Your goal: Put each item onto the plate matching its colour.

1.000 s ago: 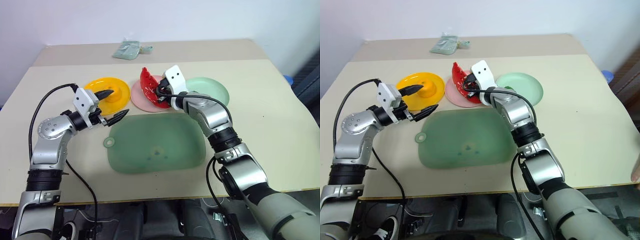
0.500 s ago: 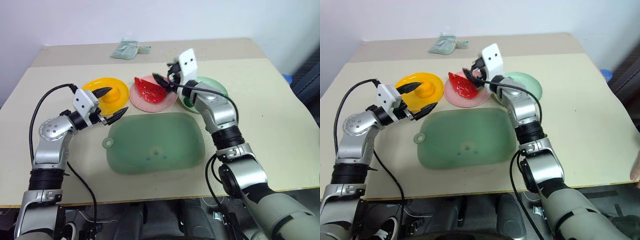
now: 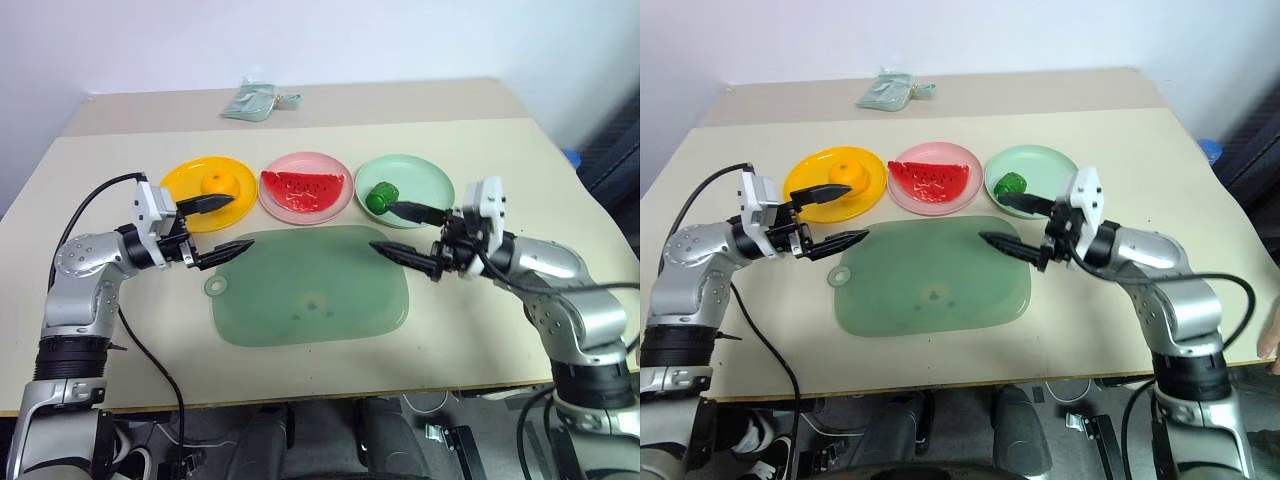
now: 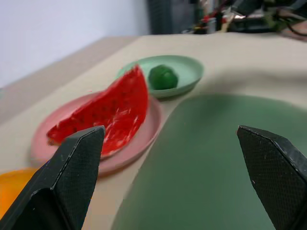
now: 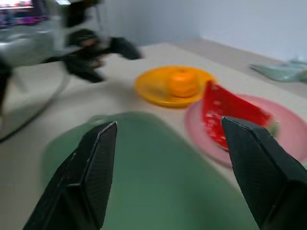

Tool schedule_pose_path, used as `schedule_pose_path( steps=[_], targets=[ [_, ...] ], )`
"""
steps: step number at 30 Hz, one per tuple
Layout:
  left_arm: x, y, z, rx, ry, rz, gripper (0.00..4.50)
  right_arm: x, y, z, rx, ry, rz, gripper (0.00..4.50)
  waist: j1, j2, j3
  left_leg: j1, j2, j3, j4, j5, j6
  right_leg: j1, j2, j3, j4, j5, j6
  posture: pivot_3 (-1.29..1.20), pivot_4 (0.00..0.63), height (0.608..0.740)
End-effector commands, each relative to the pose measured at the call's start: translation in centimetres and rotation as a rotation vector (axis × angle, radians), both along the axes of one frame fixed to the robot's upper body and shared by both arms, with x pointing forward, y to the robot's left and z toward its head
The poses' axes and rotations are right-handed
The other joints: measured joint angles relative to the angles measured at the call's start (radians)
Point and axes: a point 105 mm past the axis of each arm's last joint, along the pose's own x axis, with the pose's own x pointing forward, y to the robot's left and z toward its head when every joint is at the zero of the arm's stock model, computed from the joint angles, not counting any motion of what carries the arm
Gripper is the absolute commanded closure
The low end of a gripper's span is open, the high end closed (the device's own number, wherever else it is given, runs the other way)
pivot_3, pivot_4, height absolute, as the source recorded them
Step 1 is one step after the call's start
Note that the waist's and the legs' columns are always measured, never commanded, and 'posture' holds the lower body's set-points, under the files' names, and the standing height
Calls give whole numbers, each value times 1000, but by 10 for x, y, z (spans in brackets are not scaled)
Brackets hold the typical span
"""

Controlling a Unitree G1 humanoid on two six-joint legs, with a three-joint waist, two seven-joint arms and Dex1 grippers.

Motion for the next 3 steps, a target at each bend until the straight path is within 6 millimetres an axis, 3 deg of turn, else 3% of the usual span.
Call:
schedule_pose_path(
  steps=[1, 3],
  targets=[
    [-4, -6, 18, -21, -61, -3, 0, -10, 1, 6, -64, -118, 24, 998, 2, 0, 0, 0, 1, 0, 0, 0, 0, 1, 0, 0, 0, 0, 0, 0, 150, 740],
    [-6, -9, 20, -32, -52, -8, 0, -22, 3, -5, -119, -77, 103, 998, 5, 0, 0, 0, 1, 0, 0, 0, 0, 1, 0, 0, -1, 0, 0, 0, 150, 740]
  ],
)
